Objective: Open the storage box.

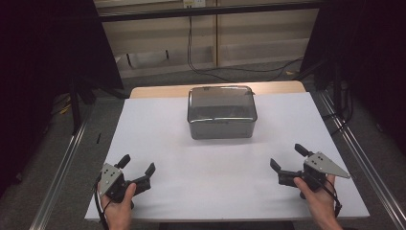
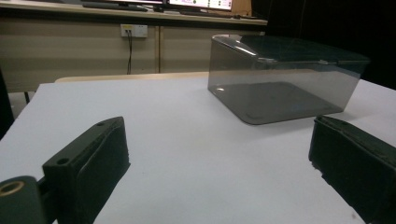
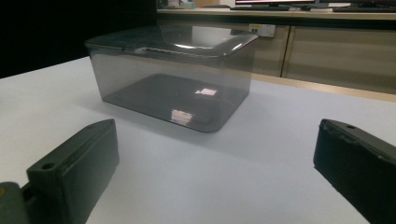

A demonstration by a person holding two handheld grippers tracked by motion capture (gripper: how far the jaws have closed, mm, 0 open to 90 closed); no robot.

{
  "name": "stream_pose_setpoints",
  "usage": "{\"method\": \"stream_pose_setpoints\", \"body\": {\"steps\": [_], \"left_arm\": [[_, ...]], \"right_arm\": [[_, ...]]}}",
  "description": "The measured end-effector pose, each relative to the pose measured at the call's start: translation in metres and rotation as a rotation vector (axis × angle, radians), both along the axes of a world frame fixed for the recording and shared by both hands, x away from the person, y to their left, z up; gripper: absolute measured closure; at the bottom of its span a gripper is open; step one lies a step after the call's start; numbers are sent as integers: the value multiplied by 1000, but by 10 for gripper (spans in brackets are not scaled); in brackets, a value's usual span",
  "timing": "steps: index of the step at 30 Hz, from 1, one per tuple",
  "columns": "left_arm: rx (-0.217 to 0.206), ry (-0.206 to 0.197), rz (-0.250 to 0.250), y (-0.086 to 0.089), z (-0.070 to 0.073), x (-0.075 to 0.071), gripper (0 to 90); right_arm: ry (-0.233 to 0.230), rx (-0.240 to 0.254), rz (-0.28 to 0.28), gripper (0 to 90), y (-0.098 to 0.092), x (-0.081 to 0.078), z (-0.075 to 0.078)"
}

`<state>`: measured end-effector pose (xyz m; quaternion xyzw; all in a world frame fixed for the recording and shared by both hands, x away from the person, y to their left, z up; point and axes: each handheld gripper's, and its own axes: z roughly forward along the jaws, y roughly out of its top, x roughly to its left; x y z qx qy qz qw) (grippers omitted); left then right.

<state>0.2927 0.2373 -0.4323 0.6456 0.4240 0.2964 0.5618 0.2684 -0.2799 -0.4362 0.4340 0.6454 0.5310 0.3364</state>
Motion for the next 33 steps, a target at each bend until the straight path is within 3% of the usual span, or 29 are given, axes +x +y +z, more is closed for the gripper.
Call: {"method": "stream_pose_setpoints", "body": {"steps": [10,16,25,33], "left_arm": [[13,-24,2,-1,1,-1,38],[14,-30,7,1,1,-2,38],[13,-16,1,2,0,-1,41],[10,-12,-2,5,1,-2,41]], "right_arm": [[-22,-9,50,0,19,9,5],[-6,-18,79,9,33,16,4],[0,8,151,36,47,27,9],[-12,-1,166,29,61,40,15]]}}
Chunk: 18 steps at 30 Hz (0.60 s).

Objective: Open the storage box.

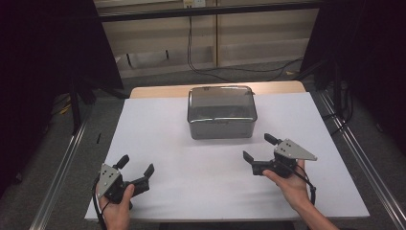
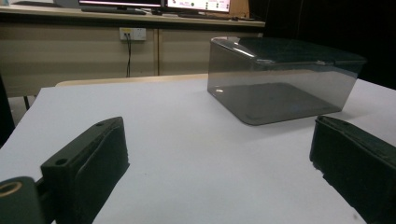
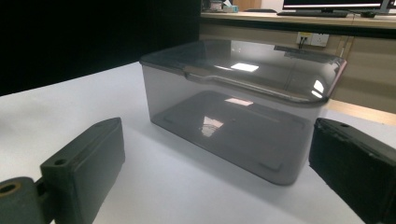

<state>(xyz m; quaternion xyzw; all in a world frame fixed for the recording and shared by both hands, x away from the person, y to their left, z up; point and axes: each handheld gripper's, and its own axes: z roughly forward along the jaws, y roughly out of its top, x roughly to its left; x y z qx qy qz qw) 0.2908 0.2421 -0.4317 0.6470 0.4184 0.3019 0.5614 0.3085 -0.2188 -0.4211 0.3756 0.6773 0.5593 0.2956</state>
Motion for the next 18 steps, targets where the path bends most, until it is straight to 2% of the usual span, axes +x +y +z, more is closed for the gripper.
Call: {"method": "stream_pose_setpoints", "body": {"steps": [5,8,12,15,18], "left_arm": [[-14,7,-3,1,0,1,43],[-22,12,-8,0,0,-1,43],[-11,8,-26,-3,1,-3,43],[0,9,-25,-3,0,0,43],[-3,13,-18,-2,0,1,43]], "right_arm": [[-17,-4,11,11,9,8,5],[-17,-25,48,5,15,11,4],[-25,-29,51,4,20,13,6],[-51,-72,54,4,28,19,11],[-60,-90,59,7,31,22,13]]}}
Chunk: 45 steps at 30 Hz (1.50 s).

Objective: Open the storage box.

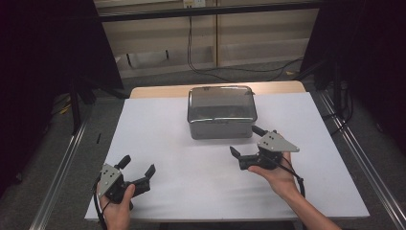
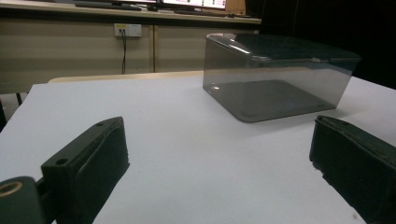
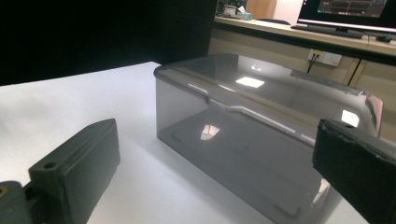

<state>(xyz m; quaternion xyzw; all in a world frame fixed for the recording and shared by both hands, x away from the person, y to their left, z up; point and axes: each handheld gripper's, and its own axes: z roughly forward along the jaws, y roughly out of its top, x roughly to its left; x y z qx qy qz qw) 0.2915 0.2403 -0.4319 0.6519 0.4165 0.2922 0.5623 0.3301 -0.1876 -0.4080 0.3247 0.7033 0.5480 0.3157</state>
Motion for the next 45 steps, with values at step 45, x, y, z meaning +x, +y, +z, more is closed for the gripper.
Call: {"method": "stream_pose_setpoints", "body": {"steps": [45], "left_arm": [[-2,22,0,2,-3,4,43]], "right_arm": [[-462,-877,-45,282,57,41,-2]]}}
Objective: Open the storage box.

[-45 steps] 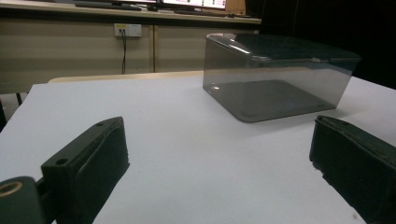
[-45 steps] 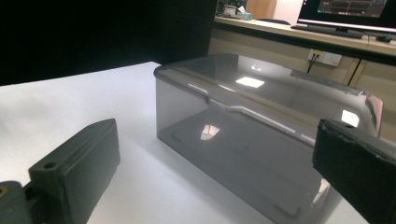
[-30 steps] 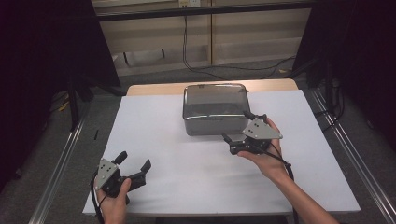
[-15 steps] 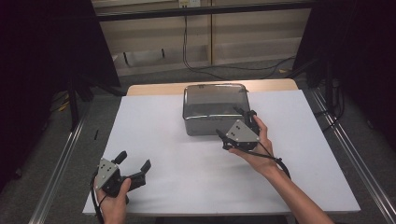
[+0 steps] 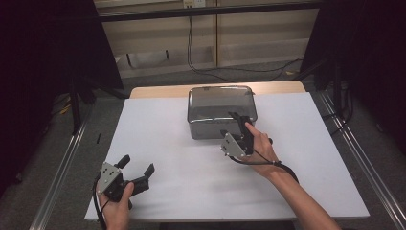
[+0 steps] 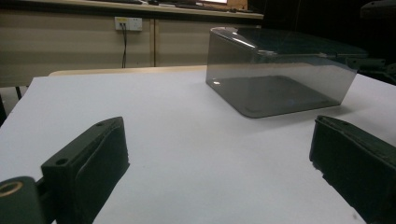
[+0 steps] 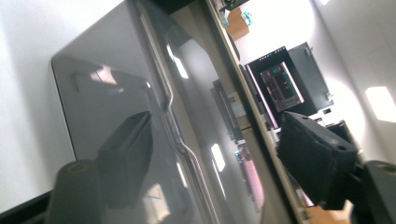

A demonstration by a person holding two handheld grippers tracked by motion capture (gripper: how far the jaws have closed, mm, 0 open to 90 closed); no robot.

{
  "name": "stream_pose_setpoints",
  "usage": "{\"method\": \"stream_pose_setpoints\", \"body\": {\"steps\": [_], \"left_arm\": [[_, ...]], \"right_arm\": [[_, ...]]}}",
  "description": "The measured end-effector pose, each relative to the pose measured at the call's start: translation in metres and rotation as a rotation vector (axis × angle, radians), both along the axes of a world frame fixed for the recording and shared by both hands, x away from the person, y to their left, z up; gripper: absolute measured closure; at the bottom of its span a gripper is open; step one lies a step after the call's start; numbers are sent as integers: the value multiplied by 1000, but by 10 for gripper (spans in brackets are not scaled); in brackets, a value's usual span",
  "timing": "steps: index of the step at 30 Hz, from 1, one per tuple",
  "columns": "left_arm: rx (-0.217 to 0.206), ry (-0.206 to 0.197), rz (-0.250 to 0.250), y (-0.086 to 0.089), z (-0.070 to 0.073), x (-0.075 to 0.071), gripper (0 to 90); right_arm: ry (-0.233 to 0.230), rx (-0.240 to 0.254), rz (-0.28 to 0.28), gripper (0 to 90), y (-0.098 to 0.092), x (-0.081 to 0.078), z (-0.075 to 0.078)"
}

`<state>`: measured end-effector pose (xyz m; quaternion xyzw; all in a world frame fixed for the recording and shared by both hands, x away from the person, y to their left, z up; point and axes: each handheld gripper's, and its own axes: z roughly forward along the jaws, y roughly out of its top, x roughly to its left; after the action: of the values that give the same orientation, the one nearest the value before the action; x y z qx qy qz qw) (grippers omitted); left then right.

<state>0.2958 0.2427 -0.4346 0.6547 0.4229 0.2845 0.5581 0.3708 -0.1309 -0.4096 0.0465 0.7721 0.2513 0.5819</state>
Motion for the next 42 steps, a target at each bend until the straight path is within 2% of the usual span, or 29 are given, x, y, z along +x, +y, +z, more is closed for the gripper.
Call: {"method": "stream_pose_setpoints", "body": {"steps": [4,9,11,12,13,17,18,27,30,35,40,42], "left_arm": [[0,3,-2,0,0,1,43],[1,4,1,1,0,1,43],[3,3,1,1,0,1,43],[3,4,1,1,0,1,43],[4,5,0,1,0,1,43],[8,7,-1,1,-1,1,43],[8,7,-1,1,0,1,43],[18,11,-3,0,-1,3,44],[37,17,-6,0,0,3,44],[39,18,-5,2,1,3,38],[42,14,-28,1,2,4,38],[30,10,-26,-1,2,5,45]], "right_arm": [[-24,-103,-5,339,6,1,-4],[-27,-177,-15,432,9,5,-10],[-25,-188,-18,479,10,5,-13],[-51,-217,-10,508,12,5,-13],[-51,-217,-10,508,12,5,-13],[-57,-268,-24,560,16,4,-17],[-45,-276,-32,569,16,5,-18],[-35,-287,-40,665,16,9,-22],[-42,-294,-39,696,16,9,-22],[-49,-292,-40,766,17,8,-21],[-53,-291,-37,786,17,8,-20],[-52,-292,-33,789,17,8,-20]]}}
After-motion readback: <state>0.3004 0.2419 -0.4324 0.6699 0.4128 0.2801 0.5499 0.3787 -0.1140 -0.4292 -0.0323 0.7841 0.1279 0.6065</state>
